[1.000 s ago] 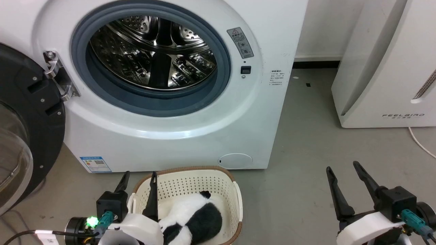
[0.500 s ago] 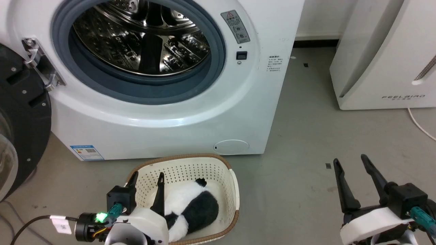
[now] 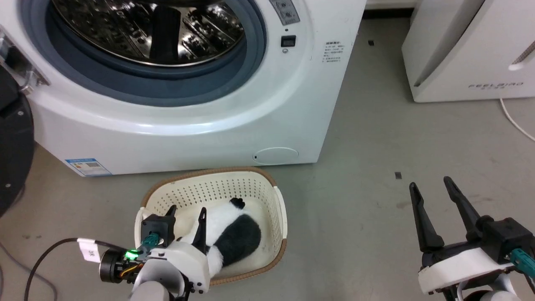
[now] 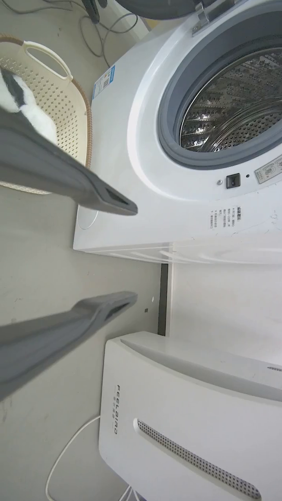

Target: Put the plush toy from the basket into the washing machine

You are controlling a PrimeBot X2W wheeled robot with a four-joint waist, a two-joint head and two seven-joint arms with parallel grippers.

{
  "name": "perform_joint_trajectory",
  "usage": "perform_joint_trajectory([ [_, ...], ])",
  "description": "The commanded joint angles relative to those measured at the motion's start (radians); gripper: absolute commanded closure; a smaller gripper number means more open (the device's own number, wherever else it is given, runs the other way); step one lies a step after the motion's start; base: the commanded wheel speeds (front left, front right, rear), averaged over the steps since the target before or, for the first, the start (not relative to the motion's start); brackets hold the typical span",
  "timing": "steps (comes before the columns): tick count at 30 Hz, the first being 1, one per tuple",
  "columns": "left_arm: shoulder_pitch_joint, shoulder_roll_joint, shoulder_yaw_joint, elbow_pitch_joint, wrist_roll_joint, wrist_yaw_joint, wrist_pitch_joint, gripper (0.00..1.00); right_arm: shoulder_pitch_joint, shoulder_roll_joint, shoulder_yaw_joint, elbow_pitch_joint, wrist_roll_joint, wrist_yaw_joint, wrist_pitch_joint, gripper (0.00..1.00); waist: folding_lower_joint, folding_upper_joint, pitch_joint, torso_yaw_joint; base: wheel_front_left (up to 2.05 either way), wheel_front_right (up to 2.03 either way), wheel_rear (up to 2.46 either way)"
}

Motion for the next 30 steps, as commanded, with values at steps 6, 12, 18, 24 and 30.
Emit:
perform_joint_trajectory([
  [6,-0.080,0.025,-0.026,0.102,-0.011,-0.013,0.008,0.00,-0.035,0.000,0.003,-0.011,0.021,0.000,-0.022,0.00,-0.0002,0.0000,0.070,-0.031,0.00,0.00,0.00],
  [12,-0.147,0.051,-0.046,0.192,-0.016,-0.019,0.013,0.00,-0.052,0.000,0.005,-0.016,0.039,-0.001,-0.034,0.00,-0.0002,0.0000,0.132,-0.058,0.00,0.00,0.00],
  [18,-0.219,0.076,-0.073,0.294,-0.016,-0.026,0.047,0.00,-0.066,0.000,0.005,-0.017,0.067,-0.001,-0.047,0.00,-0.0002,0.0000,0.198,-0.080,0.00,0.00,0.00],
  [24,-0.280,0.102,-0.095,0.372,-0.019,-0.033,0.083,0.00,-0.083,0.000,0.007,-0.023,0.078,-0.001,-0.057,0.00,-0.0002,0.0000,0.258,-0.099,0.00,0.00,0.00],
  [30,-0.339,0.135,-0.126,0.449,-0.019,-0.037,0.118,0.00,-0.098,0.000,0.016,-0.024,0.107,-0.001,-0.070,0.00,-0.0002,0.0000,0.322,-0.129,0.00,0.00,0.00],
])
